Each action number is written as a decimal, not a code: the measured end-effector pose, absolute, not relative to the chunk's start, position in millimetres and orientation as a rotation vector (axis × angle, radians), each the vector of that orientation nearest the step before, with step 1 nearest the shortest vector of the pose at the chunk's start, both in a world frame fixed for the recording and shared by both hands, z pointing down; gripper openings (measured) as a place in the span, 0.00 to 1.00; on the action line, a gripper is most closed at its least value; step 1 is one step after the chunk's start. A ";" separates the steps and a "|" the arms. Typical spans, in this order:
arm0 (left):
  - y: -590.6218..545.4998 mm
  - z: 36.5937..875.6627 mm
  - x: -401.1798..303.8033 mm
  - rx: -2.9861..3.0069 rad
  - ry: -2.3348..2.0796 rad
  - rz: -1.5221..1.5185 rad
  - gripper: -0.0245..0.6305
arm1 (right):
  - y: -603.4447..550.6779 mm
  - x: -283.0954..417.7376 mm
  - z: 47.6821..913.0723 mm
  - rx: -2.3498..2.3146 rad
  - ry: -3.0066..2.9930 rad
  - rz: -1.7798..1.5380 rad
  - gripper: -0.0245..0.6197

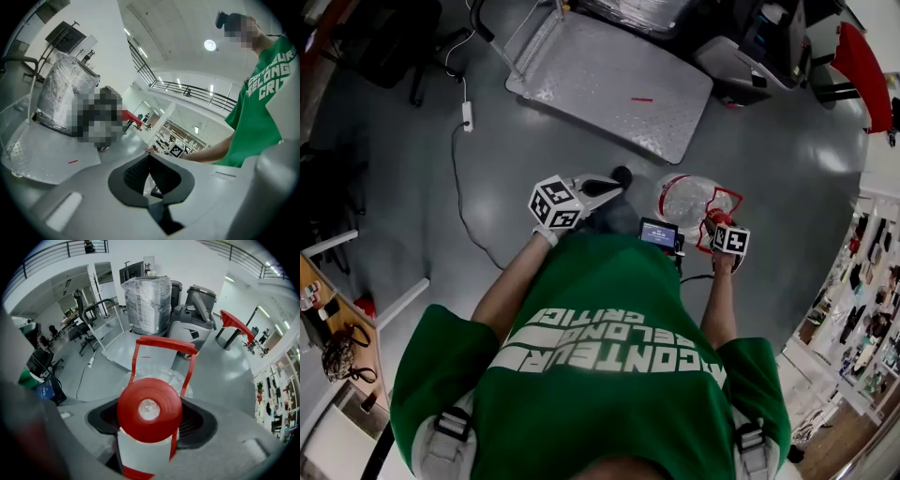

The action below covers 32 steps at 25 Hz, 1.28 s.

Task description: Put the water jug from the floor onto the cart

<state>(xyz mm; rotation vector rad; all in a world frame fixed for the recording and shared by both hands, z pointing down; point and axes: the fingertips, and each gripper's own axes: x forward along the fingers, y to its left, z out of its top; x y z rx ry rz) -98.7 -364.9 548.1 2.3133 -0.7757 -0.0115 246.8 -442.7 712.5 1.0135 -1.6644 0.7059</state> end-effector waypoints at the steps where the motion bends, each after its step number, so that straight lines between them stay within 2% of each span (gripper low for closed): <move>1: -371.9 547.2 -97.8 2.313 -0.781 -0.008 0.05 | -450.0 245.7 714.3 1.006 -1.667 0.705 0.51; 32: -509.7 532.9 -76.1 2.279 -0.878 0.102 0.05 | -614.6 217.6 771.1 0.893 -1.743 0.744 0.51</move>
